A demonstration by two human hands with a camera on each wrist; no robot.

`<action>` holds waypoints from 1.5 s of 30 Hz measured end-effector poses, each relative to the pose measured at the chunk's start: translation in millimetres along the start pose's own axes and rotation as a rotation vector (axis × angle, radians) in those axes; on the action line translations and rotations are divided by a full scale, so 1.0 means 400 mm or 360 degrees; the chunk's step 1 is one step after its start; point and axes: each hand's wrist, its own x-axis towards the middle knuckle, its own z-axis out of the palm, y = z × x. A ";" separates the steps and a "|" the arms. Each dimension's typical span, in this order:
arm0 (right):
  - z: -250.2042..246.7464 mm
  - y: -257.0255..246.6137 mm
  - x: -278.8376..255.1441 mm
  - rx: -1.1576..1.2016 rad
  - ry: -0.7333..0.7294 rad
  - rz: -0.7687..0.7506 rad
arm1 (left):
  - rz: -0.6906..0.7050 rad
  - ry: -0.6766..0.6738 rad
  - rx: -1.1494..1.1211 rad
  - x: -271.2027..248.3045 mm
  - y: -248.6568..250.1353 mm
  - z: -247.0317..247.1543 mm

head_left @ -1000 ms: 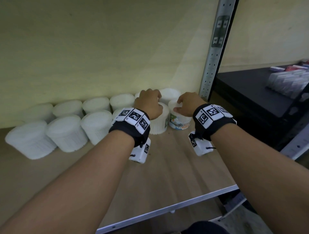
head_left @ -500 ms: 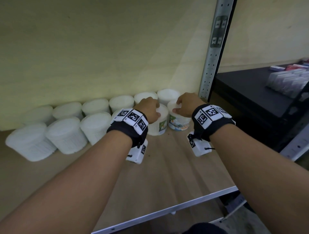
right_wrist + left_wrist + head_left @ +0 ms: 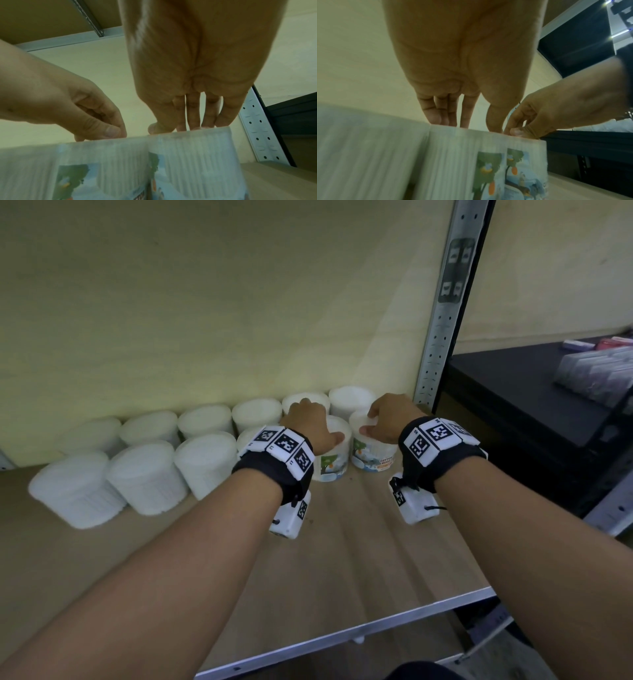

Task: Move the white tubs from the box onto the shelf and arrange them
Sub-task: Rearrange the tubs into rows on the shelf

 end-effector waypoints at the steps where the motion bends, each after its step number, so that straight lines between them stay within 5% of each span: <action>1: 0.001 0.000 -0.001 0.0000 0.0001 -0.0002 | -0.0001 -0.0008 0.0017 0.001 0.000 0.004; 14: 0.000 -0.001 -0.008 0.0009 0.0023 0.0008 | 0.0177 -0.0282 -0.0099 0.001 -0.014 -0.024; 22: 0.000 -0.001 -0.007 0.0014 0.0017 -0.0002 | 0.0053 0.0141 -0.0017 -0.010 0.012 0.039; 45: -0.010 -0.013 0.002 0.0014 -0.0038 0.0065 | 0.0040 0.0053 -0.0275 -0.008 0.001 0.012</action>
